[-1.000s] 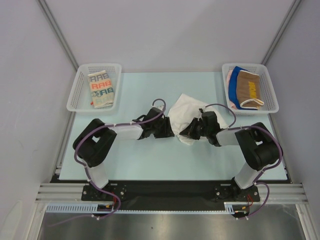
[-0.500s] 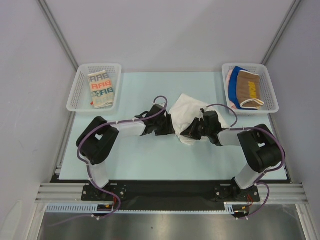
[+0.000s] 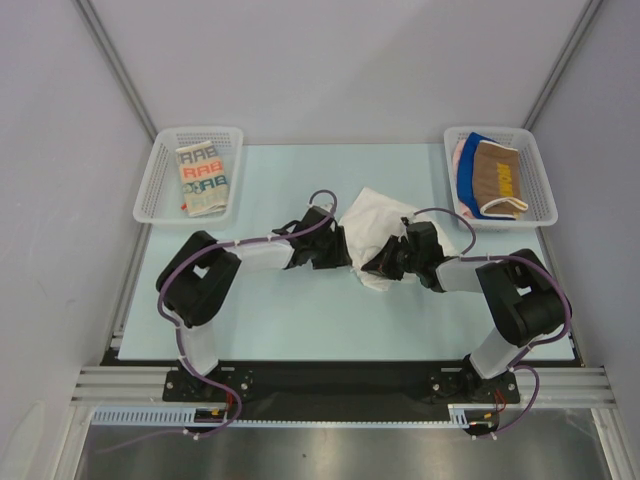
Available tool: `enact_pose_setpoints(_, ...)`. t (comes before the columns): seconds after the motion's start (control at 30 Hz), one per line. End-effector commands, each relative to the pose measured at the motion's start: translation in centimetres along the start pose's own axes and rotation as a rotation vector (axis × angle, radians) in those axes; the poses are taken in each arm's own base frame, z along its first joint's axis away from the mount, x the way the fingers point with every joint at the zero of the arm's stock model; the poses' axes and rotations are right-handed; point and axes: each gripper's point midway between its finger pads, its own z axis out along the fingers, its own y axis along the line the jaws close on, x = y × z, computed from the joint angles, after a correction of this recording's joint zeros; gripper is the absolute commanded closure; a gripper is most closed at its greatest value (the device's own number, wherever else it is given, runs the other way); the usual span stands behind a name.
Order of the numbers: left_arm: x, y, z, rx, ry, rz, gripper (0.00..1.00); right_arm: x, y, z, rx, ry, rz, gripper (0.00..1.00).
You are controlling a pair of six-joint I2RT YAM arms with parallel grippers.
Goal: Fold and stack the towels
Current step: Flatten out the crumpled towel
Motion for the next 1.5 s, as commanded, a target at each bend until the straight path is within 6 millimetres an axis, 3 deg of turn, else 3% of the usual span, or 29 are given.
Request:
enact_pose_setpoints(0.0, -2.5, -1.0, 0.1, 0.020, -0.062, 0.011, 0.44, -0.7, 0.8, -0.2, -0.016, -0.009, -0.025, 1.00)
enact_pose_setpoints(0.4, -5.6, -2.1, -0.1, 0.033, -0.159, 0.073, 0.44, -0.7, 0.3, -0.3, 0.001, -0.008, -0.027, 1.00)
enact_pose_setpoints(0.73, -5.5, -3.3, 1.0, 0.122, -0.157, 0.083, 0.46, -0.7, -0.1, -0.1, 0.007, -0.006, -0.016, 1.00)
enact_pose_setpoints(0.97, -5.9, -5.8, 0.2, 0.268, -0.190, 0.116, 0.46, -0.6, -0.7, 0.2, 0.011, 0.002, -0.004, 1.00)
enact_pose_setpoints(1.1, -5.3, -6.7, 0.4, 0.328, -0.160, 0.130, 0.46, -0.9, -0.8, 0.3, 0.009, -0.002, 0.001, 1.00)
enact_pose_setpoints(1.47, -1.9, -5.9, 0.7, 0.362, -0.092, 0.106, 0.47, -0.8, -1.2, 0.6, 0.019, -0.002, 0.005, 1.00)
